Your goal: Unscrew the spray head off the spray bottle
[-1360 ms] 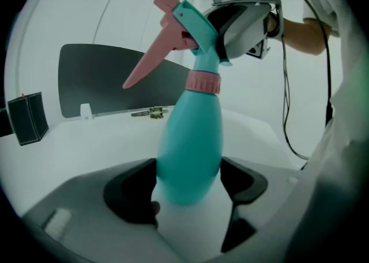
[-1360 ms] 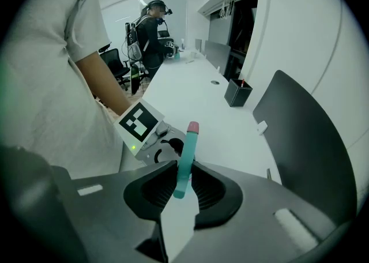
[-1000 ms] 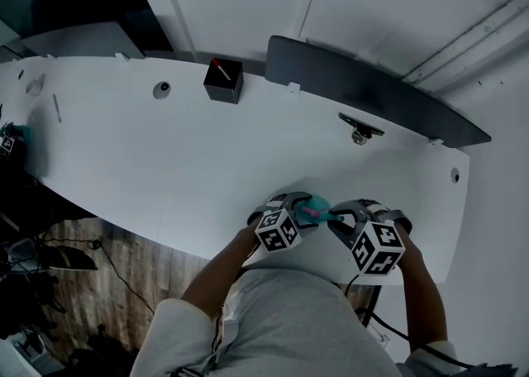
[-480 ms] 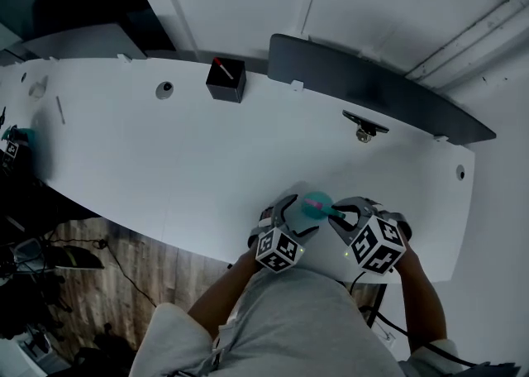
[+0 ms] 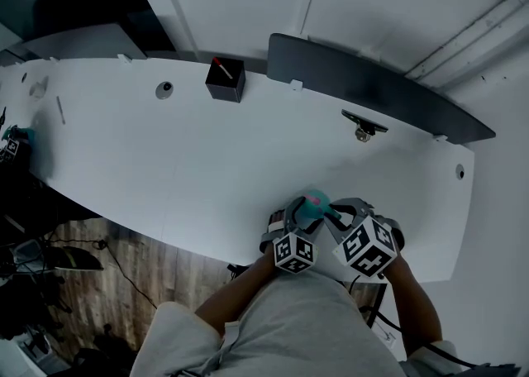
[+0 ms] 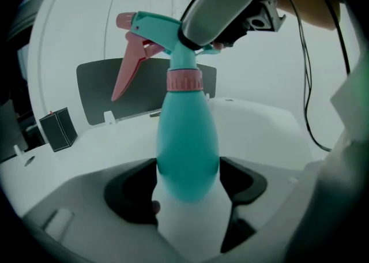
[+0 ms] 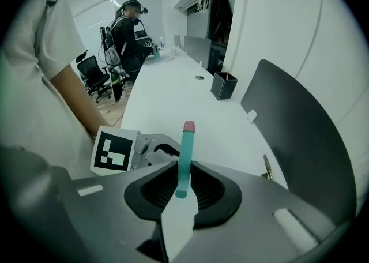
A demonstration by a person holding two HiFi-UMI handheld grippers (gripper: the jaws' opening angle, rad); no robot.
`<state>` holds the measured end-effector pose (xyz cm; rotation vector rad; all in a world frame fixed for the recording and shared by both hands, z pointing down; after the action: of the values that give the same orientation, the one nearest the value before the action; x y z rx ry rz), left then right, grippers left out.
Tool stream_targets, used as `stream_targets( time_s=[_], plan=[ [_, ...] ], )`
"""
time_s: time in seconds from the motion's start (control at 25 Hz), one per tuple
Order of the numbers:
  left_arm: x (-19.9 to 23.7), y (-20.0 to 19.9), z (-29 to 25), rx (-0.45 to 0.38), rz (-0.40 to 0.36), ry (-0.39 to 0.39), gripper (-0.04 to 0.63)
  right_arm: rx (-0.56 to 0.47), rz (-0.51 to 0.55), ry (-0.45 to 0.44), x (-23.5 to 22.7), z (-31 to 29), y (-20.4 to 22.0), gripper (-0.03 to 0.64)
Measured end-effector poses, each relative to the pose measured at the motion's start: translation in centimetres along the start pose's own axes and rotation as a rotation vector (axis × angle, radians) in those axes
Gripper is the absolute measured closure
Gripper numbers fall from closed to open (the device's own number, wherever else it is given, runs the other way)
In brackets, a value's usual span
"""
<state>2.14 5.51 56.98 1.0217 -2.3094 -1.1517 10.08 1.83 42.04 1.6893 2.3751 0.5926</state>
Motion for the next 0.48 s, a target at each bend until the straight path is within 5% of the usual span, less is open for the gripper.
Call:
stream_targets(
  time_s=[0.28,0.48],
  plan=[
    [0.5,0.4,0.0,-0.028,-0.041,0.046,0.264,0.004,0.044,-0.01,0.1,0.0,0.0,0.543],
    [2.6,1.4,0.1,-0.102,-0.217,0.32,0.267,0.005,0.182,-0.051,0.9,0.1,0.0,0.541]
  ],
)
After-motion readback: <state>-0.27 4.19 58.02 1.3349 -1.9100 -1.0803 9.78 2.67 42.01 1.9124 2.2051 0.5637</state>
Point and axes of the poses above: the fingertips, and each gripper's own axes: z backward along the fingers, x to its left, y out of its underside, the point moved 10 cm from there along z, backward along the fingers, and after that the axes turned 5 degrees about z, right-handed, at the moved point
